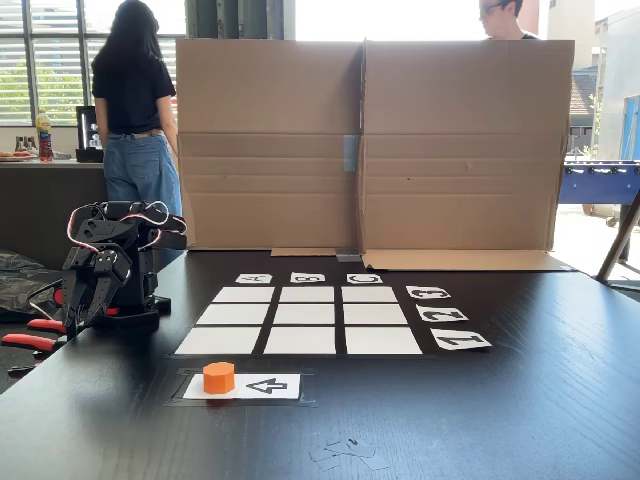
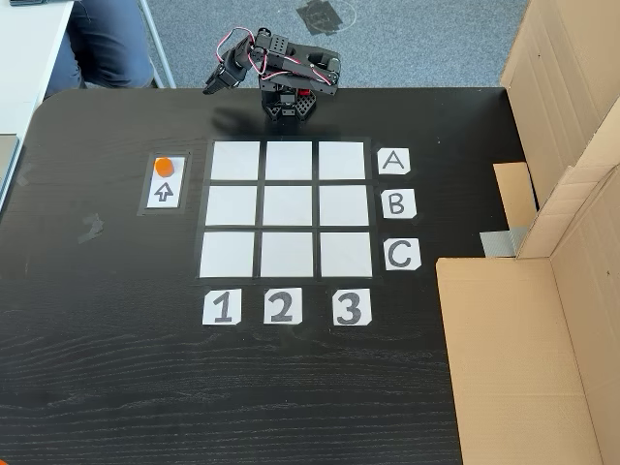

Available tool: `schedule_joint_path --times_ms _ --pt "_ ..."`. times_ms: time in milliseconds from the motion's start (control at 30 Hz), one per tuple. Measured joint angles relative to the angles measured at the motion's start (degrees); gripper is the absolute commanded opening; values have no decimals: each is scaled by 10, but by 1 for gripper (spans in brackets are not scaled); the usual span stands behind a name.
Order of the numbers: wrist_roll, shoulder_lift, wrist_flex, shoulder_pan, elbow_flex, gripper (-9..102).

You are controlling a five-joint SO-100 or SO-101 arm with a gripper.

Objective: Pick up the round, orange token and place it in the grid on square A1.

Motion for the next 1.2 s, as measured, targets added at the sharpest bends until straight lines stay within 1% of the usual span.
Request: schedule_joint_path --times_ms 133,367,467,1100,1200 --pt "-2 -3 -7 9 0 11" --pt "-2 -27 -86 16 0 11" --pt "-2 -35 -100 16 0 12" --pt "-2 -73 -103 20 -4 12" --pt "-2 -112 -103 20 -25 12"
